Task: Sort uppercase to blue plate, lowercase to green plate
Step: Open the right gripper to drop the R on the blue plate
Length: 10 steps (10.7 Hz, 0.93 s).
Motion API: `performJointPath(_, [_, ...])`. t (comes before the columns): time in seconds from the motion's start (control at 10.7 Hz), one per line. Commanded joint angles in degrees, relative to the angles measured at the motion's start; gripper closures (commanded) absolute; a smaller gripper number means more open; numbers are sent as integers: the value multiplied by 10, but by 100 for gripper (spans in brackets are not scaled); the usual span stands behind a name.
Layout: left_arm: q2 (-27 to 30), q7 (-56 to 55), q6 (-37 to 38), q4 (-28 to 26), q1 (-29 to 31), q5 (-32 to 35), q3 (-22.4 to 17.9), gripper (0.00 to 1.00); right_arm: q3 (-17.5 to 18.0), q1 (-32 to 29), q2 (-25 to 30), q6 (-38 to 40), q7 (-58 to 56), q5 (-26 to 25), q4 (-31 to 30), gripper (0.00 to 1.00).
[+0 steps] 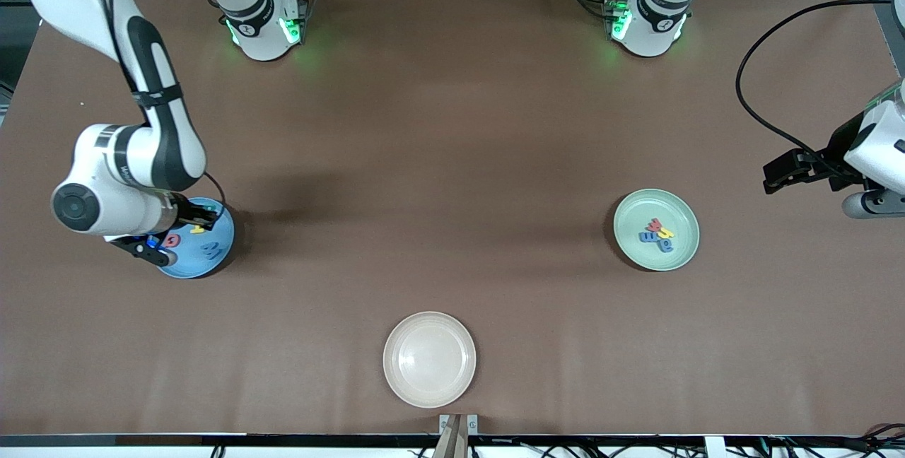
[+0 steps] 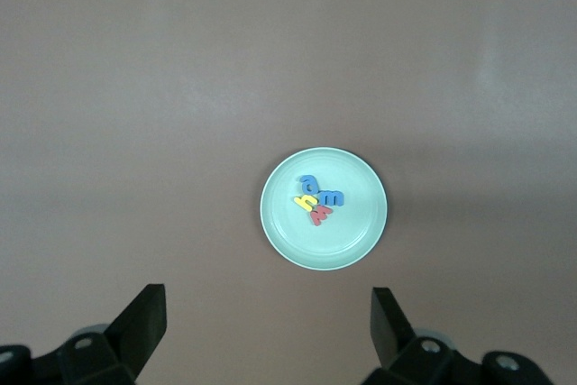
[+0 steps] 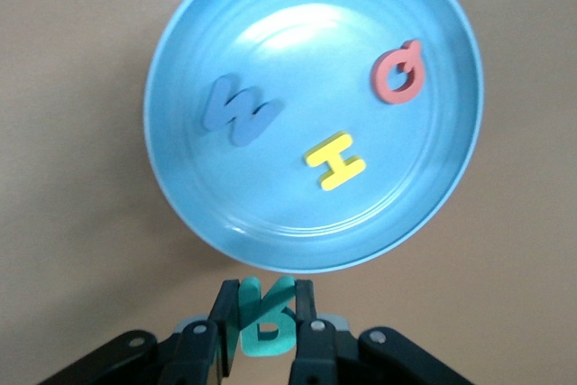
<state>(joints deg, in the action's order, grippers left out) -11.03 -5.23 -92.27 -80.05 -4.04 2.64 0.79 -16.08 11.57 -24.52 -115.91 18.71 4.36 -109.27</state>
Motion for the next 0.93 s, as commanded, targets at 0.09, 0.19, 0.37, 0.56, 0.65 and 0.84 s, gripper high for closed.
performJointPath(0.09, [12, 16, 10, 2, 7, -4, 2, 0, 11, -8, 11, 45, -10, 1, 12, 0])
performJointPath(0.19, [12, 16, 10, 2, 8, -4, 2, 0, 11, -10, 13, 47, -24, 2, 12, 0])
performJointPath(0.37, [12, 16, 10, 2, 8, -4, 0, 0, 11, -26, 18, 47, -73, 2, 12, 0])
performJointPath(0.56, [12, 17, 19, 2, 9, -4, -1, 0, 10, -36, 42, 50, -120, 1, 10, 0])
performJointPath(0.65, [12, 16, 22, 2, 10, -4, -1, 0, 10, -36, 60, 60, -138, 0, 10, 0])
performJointPath(0.84, [12, 17, 24, 2, 13, -4, -3, 0, 11, -29, 110, 92, -168, -2, 7, 0])
